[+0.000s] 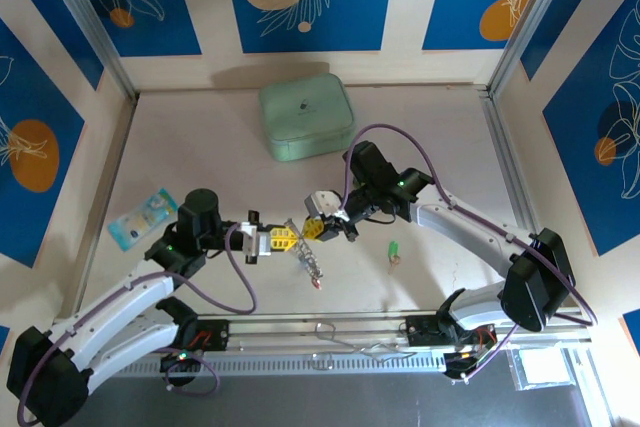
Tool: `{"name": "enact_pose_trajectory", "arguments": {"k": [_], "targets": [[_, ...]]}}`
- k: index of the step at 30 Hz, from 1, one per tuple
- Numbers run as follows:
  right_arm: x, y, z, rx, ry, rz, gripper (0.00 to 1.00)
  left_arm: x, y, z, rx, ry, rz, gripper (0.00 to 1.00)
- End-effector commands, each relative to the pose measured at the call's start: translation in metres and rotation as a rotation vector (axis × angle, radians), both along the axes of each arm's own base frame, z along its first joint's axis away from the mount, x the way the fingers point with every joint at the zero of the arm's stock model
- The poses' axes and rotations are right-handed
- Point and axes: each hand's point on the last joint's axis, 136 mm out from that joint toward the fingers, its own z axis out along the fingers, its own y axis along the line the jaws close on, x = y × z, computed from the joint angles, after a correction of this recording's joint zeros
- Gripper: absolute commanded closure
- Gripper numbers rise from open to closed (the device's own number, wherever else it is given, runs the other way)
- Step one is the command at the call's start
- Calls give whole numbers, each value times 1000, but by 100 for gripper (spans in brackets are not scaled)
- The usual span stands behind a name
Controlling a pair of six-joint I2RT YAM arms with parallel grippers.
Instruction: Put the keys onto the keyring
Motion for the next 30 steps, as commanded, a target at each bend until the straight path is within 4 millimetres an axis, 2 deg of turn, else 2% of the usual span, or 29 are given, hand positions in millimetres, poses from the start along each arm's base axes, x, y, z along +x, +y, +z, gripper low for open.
{"name": "enact_pose_trajectory", "arguments": {"k": [1,4,6,9,13,18,22,30], "targets": [[4,1,19,72,-35,-7,100,-9,2,-7,10,1,-33,87],[8,2,18,64,-47,-24,100,-7,4,-8,21,11,-7,77],[12,2,15,52,-59,-45,100,-1,6,-6,17,38,46,65],[21,4,10,29,-93,-89,100,23,14,7,-16,141,248,53],[24,8,7,5,-105,-107,100,47,31,17,-51,302,470,52],[25,13,6,-6,-98,-118,100,47,34,4,75,512,528,51],[25,17,3,-32,-93,-122,100,43,28,-5,142,580,496,53],[28,21,-2,-61,-98,-140,100,33,12,-7,153,610,360,58]]}}
